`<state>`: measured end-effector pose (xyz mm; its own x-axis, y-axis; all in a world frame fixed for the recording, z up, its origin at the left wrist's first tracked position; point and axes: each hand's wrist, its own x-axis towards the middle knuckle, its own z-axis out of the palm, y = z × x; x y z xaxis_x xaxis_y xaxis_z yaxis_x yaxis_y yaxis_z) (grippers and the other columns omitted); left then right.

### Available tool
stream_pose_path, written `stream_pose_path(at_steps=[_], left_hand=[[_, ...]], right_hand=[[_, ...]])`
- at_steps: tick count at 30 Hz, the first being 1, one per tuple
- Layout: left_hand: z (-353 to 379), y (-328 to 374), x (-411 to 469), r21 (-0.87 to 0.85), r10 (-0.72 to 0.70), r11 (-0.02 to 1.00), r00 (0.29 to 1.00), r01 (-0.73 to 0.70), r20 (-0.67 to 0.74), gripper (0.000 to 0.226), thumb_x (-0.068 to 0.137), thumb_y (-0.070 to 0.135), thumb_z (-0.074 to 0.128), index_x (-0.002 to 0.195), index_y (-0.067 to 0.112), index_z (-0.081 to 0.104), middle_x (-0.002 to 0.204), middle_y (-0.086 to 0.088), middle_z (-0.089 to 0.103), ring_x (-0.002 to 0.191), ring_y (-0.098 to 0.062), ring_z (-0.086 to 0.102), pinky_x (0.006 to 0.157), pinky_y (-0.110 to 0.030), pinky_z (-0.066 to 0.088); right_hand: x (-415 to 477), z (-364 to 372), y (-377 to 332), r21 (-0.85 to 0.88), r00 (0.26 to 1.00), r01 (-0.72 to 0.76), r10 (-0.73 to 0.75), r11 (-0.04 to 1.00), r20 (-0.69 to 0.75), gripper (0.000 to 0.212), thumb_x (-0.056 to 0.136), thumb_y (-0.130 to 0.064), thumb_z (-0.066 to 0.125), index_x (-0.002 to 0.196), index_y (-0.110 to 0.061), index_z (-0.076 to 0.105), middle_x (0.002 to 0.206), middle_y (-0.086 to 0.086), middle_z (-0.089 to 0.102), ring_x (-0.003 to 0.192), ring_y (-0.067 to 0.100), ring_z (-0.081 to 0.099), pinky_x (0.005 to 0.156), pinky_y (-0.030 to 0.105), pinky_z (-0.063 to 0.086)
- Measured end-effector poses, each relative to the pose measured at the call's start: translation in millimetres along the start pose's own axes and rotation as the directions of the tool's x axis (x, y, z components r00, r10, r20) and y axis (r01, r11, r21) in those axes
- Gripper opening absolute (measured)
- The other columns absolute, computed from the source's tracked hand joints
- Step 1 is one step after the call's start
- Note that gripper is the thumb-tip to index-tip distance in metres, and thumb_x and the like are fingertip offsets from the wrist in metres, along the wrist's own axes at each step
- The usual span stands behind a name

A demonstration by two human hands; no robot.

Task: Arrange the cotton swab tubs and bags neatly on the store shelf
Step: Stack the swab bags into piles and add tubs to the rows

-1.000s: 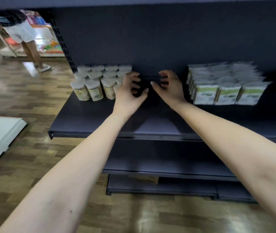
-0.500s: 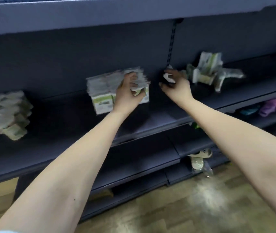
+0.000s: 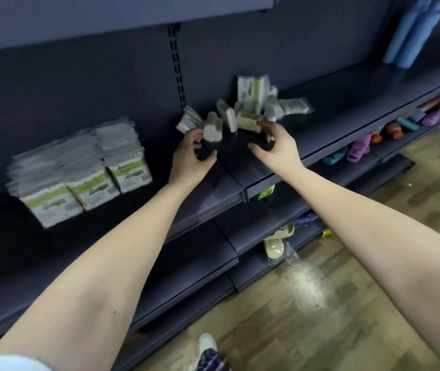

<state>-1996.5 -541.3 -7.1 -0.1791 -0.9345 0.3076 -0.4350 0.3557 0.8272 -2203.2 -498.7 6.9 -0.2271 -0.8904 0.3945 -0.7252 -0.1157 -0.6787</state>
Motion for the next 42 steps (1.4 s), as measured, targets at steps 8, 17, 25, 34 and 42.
stream_pose_path(at_steps=[8,17,25,34,42], left_hand=[[28.6,-19.9,71.4,0.036,0.049,0.998,0.996,-0.052,0.071,0.054,0.077,0.018,0.073,0.124,0.015,0.048,0.118,0.006,0.057,0.110,-0.012,0.056,0.092,-0.021,0.045],[78.2,-1.6,117.5,0.089,0.074,0.993,0.993,-0.082,0.095,0.071,0.073,0.033,0.073,0.134,0.021,0.039,0.132,-0.006,0.054,0.118,-0.021,0.054,0.096,-0.038,0.049],[124.4,3.4,140.1,0.200,-0.092,0.971,0.980,0.128,-0.176,0.049,0.080,0.021,0.071,0.121,0.002,0.052,0.125,-0.016,0.055,0.115,-0.029,0.052,0.094,-0.031,0.039],[116.9,23.1,137.2,0.169,-0.225,0.941,0.917,0.292,-0.331,0.049,0.081,0.006,0.062,0.127,0.009,0.044,0.113,-0.004,0.061,0.099,-0.018,0.058,0.074,-0.018,0.039],[36.3,53.5,107.7,0.183,-0.167,0.940,0.854,0.289,-0.493,0.049,0.082,0.005,0.060,0.128,0.010,0.045,0.109,0.008,0.052,0.099,-0.004,0.050,0.068,0.002,0.032]], right_hand=[[43.6,11.4,33.5,0.018,0.975,-0.060,0.062,0.998,-0.211,0.058,0.076,-0.017,0.070,0.127,-0.006,0.045,0.128,0.013,0.048,0.119,0.028,0.046,0.086,0.015,0.032],[82.0,18.9,72.2,0.065,0.973,-0.181,0.189,0.981,-0.131,0.059,0.081,-0.020,0.069,0.131,-0.008,0.042,0.133,0.014,0.043,0.111,0.018,0.049,0.077,0.009,0.029],[119.9,-4.9,114.2,0.003,0.998,-0.048,0.048,0.999,0.030,0.043,0.079,-0.010,0.061,0.121,-0.012,0.054,0.115,0.012,0.061,0.103,0.027,0.058,0.074,0.011,0.031],[160.0,-31.5,107.2,0.128,0.985,0.169,-0.171,0.977,0.001,0.042,0.077,-0.008,0.060,0.119,-0.010,0.057,0.115,0.013,0.060,0.108,0.025,0.055,0.088,0.009,0.031],[176.1,5.5,49.8,0.235,0.931,0.331,-0.357,0.914,0.075,0.045,0.077,-0.014,0.058,0.122,-0.014,0.056,0.119,0.012,0.057,0.107,0.023,0.055,0.094,0.025,0.040]])
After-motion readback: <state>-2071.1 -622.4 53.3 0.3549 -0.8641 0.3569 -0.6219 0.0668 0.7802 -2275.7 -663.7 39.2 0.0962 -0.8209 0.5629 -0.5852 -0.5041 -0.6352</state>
